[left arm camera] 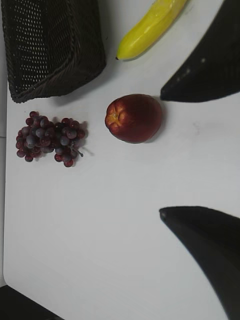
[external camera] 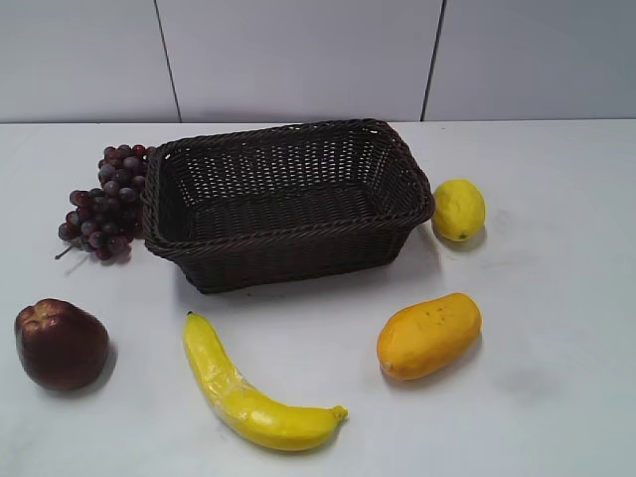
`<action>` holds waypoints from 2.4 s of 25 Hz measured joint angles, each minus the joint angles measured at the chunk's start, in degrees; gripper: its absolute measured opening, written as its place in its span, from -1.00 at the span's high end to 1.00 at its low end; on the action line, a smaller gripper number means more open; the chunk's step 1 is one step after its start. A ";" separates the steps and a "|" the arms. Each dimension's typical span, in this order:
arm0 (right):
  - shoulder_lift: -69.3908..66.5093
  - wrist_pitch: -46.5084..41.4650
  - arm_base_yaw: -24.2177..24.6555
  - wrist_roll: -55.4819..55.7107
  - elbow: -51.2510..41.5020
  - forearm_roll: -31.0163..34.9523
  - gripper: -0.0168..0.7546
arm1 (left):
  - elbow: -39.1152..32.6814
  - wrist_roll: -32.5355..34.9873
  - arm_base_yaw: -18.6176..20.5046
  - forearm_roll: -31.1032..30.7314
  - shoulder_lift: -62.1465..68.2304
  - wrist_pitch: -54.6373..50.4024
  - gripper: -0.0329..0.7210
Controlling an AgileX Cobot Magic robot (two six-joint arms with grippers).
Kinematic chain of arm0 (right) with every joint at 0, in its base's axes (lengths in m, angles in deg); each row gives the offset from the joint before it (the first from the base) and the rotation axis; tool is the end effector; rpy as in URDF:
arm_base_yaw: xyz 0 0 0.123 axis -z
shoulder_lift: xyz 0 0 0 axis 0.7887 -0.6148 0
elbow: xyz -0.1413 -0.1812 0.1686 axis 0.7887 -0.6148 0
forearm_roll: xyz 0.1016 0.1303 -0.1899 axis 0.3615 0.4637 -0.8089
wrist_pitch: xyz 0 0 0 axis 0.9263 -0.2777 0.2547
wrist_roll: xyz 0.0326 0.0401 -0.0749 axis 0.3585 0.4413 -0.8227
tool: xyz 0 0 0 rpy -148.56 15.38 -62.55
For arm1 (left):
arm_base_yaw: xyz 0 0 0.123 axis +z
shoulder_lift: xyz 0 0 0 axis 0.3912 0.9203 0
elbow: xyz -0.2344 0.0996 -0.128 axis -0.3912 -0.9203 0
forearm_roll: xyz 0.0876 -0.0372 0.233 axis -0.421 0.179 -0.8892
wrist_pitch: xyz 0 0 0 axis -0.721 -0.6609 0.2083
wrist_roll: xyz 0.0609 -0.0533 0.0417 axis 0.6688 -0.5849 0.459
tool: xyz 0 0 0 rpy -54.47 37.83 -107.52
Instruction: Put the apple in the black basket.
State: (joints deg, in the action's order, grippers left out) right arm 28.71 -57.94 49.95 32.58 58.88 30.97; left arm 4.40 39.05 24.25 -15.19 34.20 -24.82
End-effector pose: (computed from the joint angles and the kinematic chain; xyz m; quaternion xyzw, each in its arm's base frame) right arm -0.0044 0.0071 0.2781 -0.0389 0.8456 0.0421 0.5307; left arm -0.0054 -0.0167 0.2721 0.0425 0.8570 -0.0705 0.5086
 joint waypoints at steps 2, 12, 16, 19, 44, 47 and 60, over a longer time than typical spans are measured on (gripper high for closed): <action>0.00 0.00 0.00 0.00 0.00 0.00 -0.44 | 0.00 0.00 0.00 0.02 0.00 0.00 -0.38; 0.00 0.00 0.00 0.00 0.00 0.00 -0.44 | 0.00 0.00 0.00 0.06 0.00 0.00 -0.32; 0.00 0.00 0.00 0.00 0.00 0.00 -0.44 | 0.00 0.00 0.00 0.29 0.00 0.00 -0.32; 0.00 0.00 0.00 0.00 0.00 0.00 -0.44 | 0.00 0.00 0.00 0.82 0.00 0.00 -0.32; 0.00 0.00 0.00 0.00 0.00 0.00 -0.44 | 5.86 8.55 0.00 5.05 33.12 2.54 -0.65; 0.00 0.00 0.00 0.00 0.00 0.00 -0.44 | 8.41 12.00 0.00 6.57 39.60 2.59 -0.65; 0.00 0.00 0.00 0.00 0.00 0.00 -0.44 | 19.18 17.84 -0.34 9.64 59.24 2.92 -0.65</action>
State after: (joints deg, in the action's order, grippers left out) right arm 28.71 -57.94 49.95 32.58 58.88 30.97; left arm 23.59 56.90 23.91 -5.54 93.44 -21.90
